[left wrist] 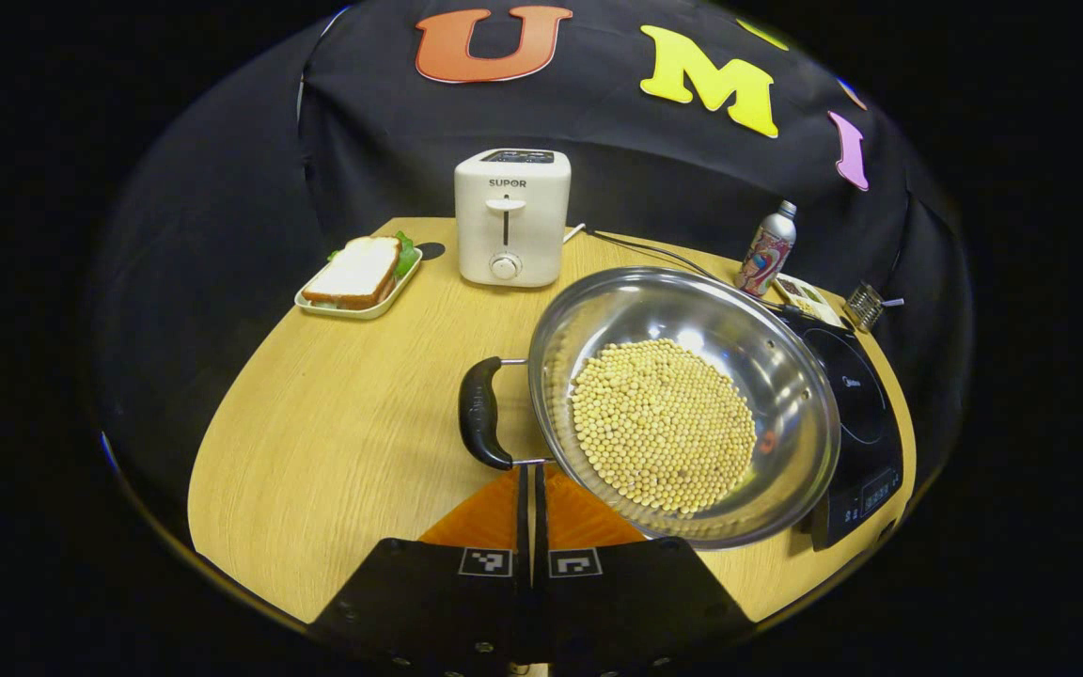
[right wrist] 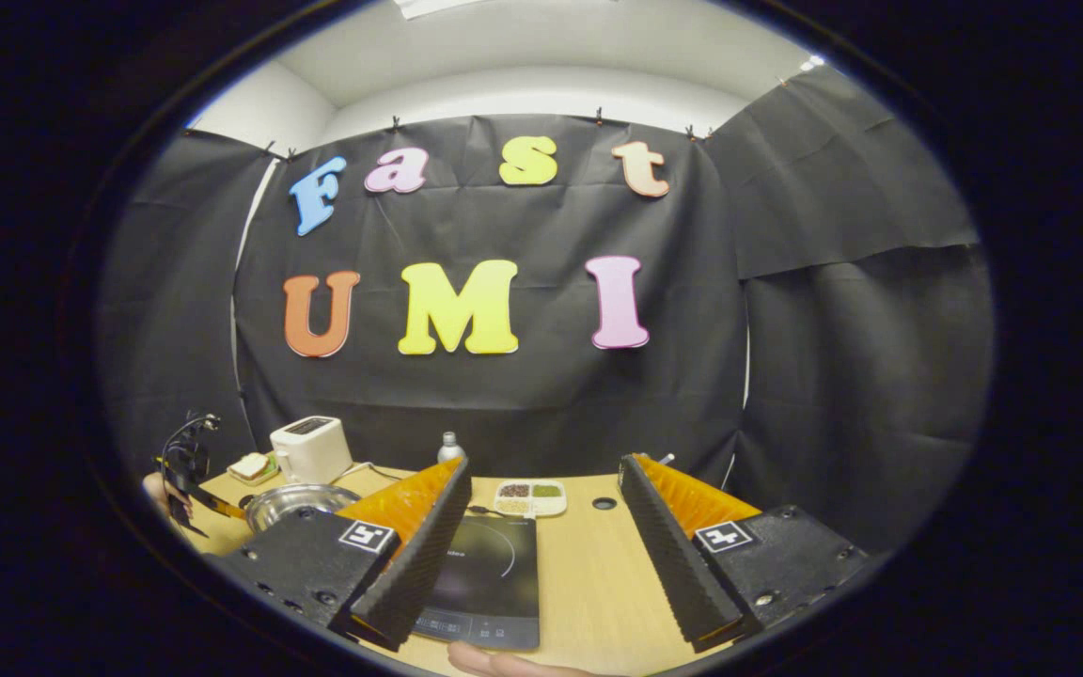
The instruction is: First push the handle of the pot to place it horizontally, then grasp the pot with both hands and set it on the induction cooktop.
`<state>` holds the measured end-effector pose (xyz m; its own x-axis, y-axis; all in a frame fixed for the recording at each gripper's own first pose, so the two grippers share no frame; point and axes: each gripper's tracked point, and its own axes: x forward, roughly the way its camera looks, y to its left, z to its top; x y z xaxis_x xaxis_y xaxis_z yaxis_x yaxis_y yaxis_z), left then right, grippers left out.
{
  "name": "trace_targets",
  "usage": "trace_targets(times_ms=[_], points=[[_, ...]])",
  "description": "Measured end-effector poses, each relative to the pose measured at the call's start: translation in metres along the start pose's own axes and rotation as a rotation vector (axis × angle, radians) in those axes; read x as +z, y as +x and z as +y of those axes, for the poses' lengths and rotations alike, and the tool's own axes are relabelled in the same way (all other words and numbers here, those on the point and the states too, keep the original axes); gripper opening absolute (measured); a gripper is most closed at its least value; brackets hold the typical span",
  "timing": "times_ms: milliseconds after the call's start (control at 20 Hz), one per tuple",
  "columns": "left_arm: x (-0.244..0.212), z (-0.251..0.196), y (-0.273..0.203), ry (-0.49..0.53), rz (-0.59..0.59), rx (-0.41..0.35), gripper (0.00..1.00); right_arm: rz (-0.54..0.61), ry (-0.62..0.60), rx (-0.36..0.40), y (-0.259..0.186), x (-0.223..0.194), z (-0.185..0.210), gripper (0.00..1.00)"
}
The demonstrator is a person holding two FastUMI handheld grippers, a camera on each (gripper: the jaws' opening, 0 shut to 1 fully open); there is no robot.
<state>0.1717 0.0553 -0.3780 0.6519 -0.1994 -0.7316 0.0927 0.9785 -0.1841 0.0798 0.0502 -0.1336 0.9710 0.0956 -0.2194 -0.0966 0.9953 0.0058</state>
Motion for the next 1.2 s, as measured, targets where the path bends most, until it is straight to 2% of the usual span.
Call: trace_targets(times_ms=[450, 500, 550, 650, 700, 750, 800, 850, 900, 950, 1000, 1050, 1100, 1200], points=[[0.018, 0.005, 0.018, 0.004, 0.002, 0.005, 0.0, 0.045, 0.004, -0.002, 0.028, -0.019, 0.02, 1.0], [0.02, 0.006, 0.019, -0.001, 0.002, 0.002, 0.09, 0.056, 0.011, 0.001, 0.032, -0.023, 0.022, 1.0], [0.021, 0.006, 0.019, -0.003, 0.003, -0.003, 0.0, 0.072, 0.026, 0.01, 0.034, -0.026, 0.027, 0.99], [0.022, 0.007, 0.018, -0.012, 0.003, -0.007, 0.0, 0.09, 0.046, 0.026, 0.039, -0.032, 0.036, 1.0], [0.021, 0.011, 0.017, -0.009, -0.003, 0.005, 0.09, 0.097, 0.049, 0.03, 0.042, -0.034, 0.04, 0.99], [0.022, 0.018, 0.014, -0.001, -0.014, 0.025, 0.0, 0.101, 0.048, 0.034, 0.044, -0.035, 0.045, 1.0], [0.025, 0.02, 0.012, 0.001, -0.026, 0.035, 0.0, 0.108, 0.045, 0.04, 0.047, -0.038, 0.05, 0.99], [0.026, 0.021, 0.007, -0.003, -0.036, 0.035, 0.02, 0.113, 0.039, 0.046, 0.049, -0.041, 0.056, 0.99], [0.027, 0.021, 0.003, -0.008, -0.047, 0.035, 0.19, 0.117, 0.031, 0.05, 0.052, -0.044, 0.061, 1.0], [0.028, 0.021, -0.001, -0.013, -0.058, 0.039, 0.1, 0.12, 0.022, 0.053, 0.054, -0.047, 0.067, 1.0], [0.029, 0.023, -0.006, -0.012, -0.071, 0.043, 0.27, 0.125, 0.012, 0.055, 0.057, -0.05, 0.073, 1.0], [0.03, 0.023, -0.011, -0.011, -0.086, 0.047, 0.29, 0.131, 0.005, 0.057, 0.059, -0.054, 0.078, 0.99], [0.036, 0.025, -0.017, -0.011, -0.112, 0.056, 0.23, 0.138, 0.0, 0.061, 0.062, -0.058, 0.084, 1.0], [0.041, 0.019, -0.025, -0.004, -0.145, 0.042, 0.37, 0.156, -0.002, 0.072, 0.067, -0.067, 0.095, 1.0]])
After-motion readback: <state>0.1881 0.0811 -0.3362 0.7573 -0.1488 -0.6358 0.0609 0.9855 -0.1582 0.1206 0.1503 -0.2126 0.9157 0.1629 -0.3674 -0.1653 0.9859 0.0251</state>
